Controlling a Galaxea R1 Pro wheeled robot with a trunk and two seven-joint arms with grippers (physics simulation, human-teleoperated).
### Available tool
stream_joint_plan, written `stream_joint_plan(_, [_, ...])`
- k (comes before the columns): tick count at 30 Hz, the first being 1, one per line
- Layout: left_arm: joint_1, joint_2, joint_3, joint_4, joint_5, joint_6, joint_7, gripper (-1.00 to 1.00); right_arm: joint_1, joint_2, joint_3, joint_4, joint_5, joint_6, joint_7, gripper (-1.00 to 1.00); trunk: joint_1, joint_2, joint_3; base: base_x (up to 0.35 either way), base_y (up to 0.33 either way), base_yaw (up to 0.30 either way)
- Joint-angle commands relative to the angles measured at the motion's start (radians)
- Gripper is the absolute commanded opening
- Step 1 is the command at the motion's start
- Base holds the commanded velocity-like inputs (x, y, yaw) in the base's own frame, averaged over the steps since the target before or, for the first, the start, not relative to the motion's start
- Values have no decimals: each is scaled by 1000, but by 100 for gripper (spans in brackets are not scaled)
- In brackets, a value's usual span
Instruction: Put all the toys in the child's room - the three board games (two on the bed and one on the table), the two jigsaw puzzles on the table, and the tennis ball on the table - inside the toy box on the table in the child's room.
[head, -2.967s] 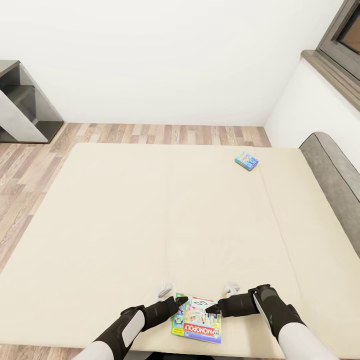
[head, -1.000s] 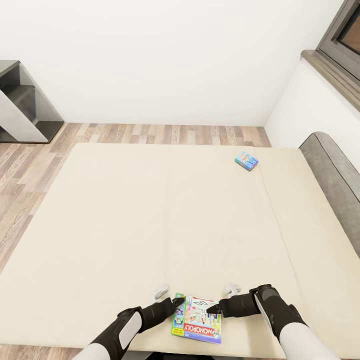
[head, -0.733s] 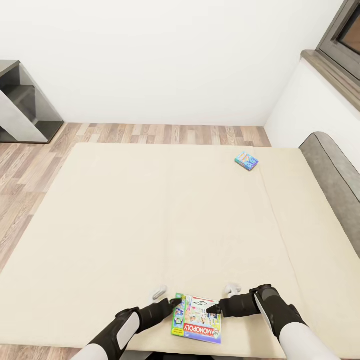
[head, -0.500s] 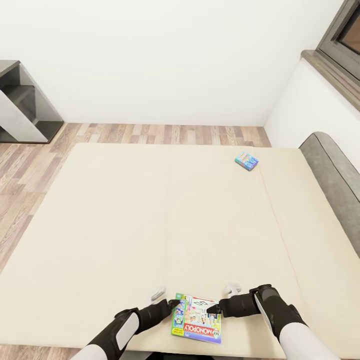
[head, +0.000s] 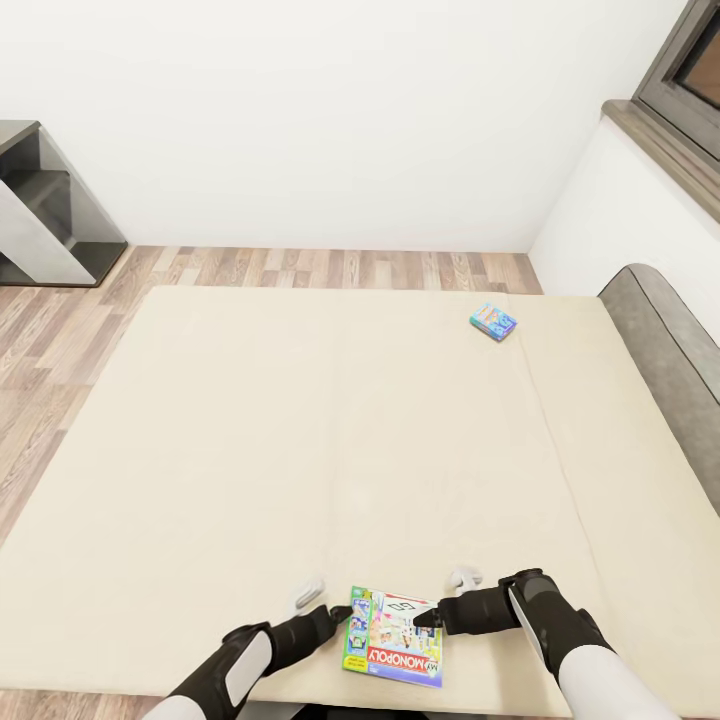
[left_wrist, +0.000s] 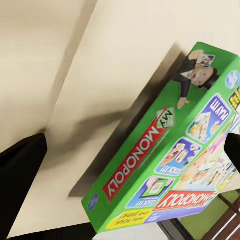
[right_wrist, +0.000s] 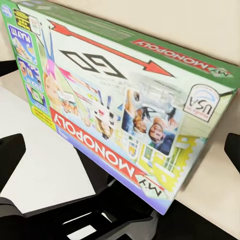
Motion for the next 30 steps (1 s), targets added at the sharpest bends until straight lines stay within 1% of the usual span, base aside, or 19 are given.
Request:
stream_joint_plan(1, [1, 1, -4, 0, 1, 4, 2, 100, 0, 1, -7, -1, 9, 5, 8, 100, 0, -1, -1, 0, 0, 0])
stream_joint_plan(8, [2, -1, -7, 11, 1, 34, 7, 100, 0, 1, -7, -1, 10, 5, 7, 100, 0, -1, -1, 0, 0, 0])
stream_joint_plan(13, [2, -7, -9, 14, 1, 75, 13, 100, 0, 1, -7, -2, 9, 5, 8, 100, 0, -1, -1, 0, 0, 0])
stream_joint_plan(21, [2, -10, -10, 15, 1, 91, 15, 100, 6, -6, -8, -3, 8, -5, 10, 100, 0, -1, -1, 0, 0, 0])
stream_joint_plan(22, [0, -4, -4, 9, -4, 85, 20, 100, 0, -12, -5, -9, 2, -10, 4, 100, 0, -1, -1, 0, 0, 0])
stream_joint_plan(25, [1, 12, 8, -7, 1, 86, 30, 100, -17, -28, -7, -26, -15, -28, -12, 100, 0, -1, -1, 0, 0, 0])
stream_joint_plan(30, [1, 39, 8, -20, 7, 85, 30, 100, -40, -57, -7, -54, -39, -56, -41, 100, 0, -1, -1, 0, 0, 0])
